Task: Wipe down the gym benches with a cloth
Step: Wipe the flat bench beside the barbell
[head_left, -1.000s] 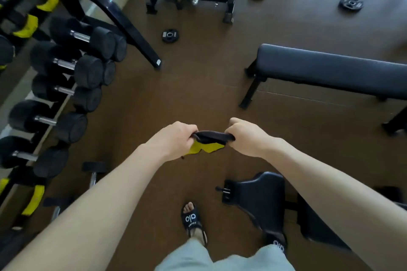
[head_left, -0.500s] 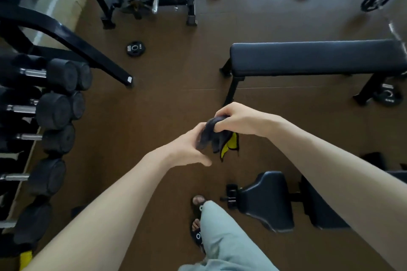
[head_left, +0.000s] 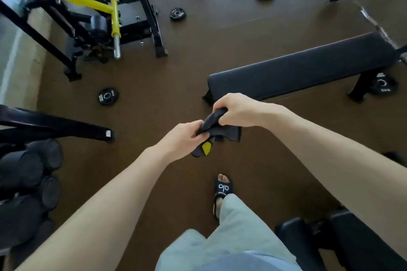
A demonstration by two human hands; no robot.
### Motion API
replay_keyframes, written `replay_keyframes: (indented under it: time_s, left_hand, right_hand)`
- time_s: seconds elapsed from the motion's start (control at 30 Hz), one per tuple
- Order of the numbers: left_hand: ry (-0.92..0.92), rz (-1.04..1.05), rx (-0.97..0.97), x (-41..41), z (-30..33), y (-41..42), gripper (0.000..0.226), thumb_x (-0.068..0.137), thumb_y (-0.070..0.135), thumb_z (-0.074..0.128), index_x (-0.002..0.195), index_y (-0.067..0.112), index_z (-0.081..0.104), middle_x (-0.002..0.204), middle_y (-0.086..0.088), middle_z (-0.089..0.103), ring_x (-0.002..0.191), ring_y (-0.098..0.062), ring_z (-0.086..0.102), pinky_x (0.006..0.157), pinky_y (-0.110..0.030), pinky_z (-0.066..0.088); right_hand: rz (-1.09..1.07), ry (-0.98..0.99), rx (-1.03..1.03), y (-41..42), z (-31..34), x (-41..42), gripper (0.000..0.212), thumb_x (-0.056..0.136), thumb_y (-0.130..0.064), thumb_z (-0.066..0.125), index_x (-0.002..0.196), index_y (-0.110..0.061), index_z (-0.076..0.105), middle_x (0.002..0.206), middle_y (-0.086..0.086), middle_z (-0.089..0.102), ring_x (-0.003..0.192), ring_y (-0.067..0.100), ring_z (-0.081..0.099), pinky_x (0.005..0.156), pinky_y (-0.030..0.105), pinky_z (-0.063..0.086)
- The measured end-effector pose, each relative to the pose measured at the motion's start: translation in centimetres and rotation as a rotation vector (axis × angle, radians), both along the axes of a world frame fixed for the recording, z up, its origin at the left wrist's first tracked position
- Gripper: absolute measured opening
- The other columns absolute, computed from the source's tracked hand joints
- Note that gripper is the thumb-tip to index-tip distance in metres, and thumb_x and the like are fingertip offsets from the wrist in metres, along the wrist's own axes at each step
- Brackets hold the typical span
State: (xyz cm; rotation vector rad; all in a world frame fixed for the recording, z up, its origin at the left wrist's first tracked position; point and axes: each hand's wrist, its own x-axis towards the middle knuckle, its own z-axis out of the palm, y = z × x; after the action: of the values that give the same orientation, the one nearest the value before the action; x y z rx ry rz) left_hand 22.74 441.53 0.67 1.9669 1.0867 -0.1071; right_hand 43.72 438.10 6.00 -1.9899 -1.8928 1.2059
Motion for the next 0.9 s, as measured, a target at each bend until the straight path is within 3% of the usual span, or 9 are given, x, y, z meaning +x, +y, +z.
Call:
replay_keyframes:
  time_s: [0.1, 0.27, 0.43, 0.53, 0.67, 0.8, 0.9]
  left_hand:
    - [0.005, -0.079, 0.005, 2.7, 0.6, 4.9, 0.018, 0.106, 0.040, 0.052, 0.098, 0.028, 0.062, 0.087, 0.007, 0.067, 0.079, -0.012, 0.062, 0.068, -0.028, 0.047]
    - [0.020, -0.209, 0.044, 6.4, 1.2, 12.1, 0.019, 0.108, 0.037, 0.051, 0.112, 0.029, 0.067, 0.092, 0.012, 0.067, 0.085, -0.008, 0.063, 0.071, -0.026, 0.049]
    - [0.072, -0.466, 0.196, 9.0, 0.8, 19.3, 0.016, 0.108, 0.031, 0.050, 0.116, 0.024, 0.062, 0.098, 0.006, 0.065, 0.092, -0.018, 0.064, 0.076, -0.033, 0.052]
    - [0.147, -0.599, 0.353, 10.3, -0.6, 23.9, 0.021, 0.110, 0.030, 0.045, 0.124, 0.022, 0.058, 0.114, 0.002, 0.063, 0.100, -0.022, 0.066, 0.078, -0.036, 0.057]
    - [0.139, -0.660, 0.473, 12.6, -2.8, 29.0, 0.030, 0.109, 0.028, 0.046, 0.137, 0.021, 0.054, 0.126, 0.000, 0.060, 0.101, -0.020, 0.068, 0.072, -0.023, 0.051]
    - [0.196, -0.703, 0.509, 14.6, -5.4, 32.3, 0.028, 0.108, 0.026, 0.050, 0.134, 0.020, 0.054, 0.121, -0.001, 0.064, 0.098, -0.021, 0.071, 0.069, -0.021, 0.044]
    - [0.247, -0.729, 0.478, 15.8, -6.7, 33.6, 0.029, 0.108, 0.027, 0.050, 0.136, 0.021, 0.052, 0.122, -0.001, 0.065, 0.097, -0.020, 0.071, 0.072, -0.022, 0.053]
  right_hand:
    - [-0.080, 0.004, 0.033, 3.4, 0.2, 3.3, 0.021, 0.084, -0.010, 0.058, 0.092, -0.025, 0.070, 0.092, -0.001, 0.067, 0.085, 0.018, 0.063, 0.069, 0.039, 0.057]
    - [-0.210, -0.011, 0.094, 7.4, -0.3, 7.5, 0.022, 0.086, -0.004, 0.060, 0.094, -0.024, 0.067, 0.092, -0.005, 0.064, 0.085, 0.015, 0.062, 0.067, 0.033, 0.058]
    - [-0.370, 0.015, 0.092, 10.4, -1.7, 9.6, 0.024, 0.087, -0.002, 0.061, 0.095, -0.024, 0.063, 0.087, -0.007, 0.062, 0.081, 0.012, 0.061, 0.058, 0.019, 0.044]
    - [-0.408, -0.010, 0.088, 12.7, -2.4, 10.2, 0.024, 0.088, -0.002, 0.063, 0.095, -0.025, 0.061, 0.085, -0.008, 0.061, 0.079, 0.010, 0.060, 0.058, 0.013, 0.040]
    - [-0.403, -0.023, 0.047, 16.2, -4.3, 10.5, 0.024, 0.090, -0.002, 0.067, 0.094, -0.024, 0.058, 0.088, -0.007, 0.060, 0.081, 0.011, 0.061, 0.061, 0.012, 0.041]
    - [-0.466, -0.021, -0.006, 18.9, -7.2, 11.6, 0.021, 0.088, 0.000, 0.064, 0.090, -0.018, 0.053, 0.083, -0.003, 0.059, 0.076, 0.016, 0.059, 0.057, 0.026, 0.048]
    - [-0.519, 0.014, -0.106, 19.9, -9.6, 12.7, 0.023, 0.084, 0.004, 0.060, 0.084, -0.017, 0.053, 0.079, 0.001, 0.059, 0.074, 0.020, 0.058, 0.058, 0.034, 0.046]
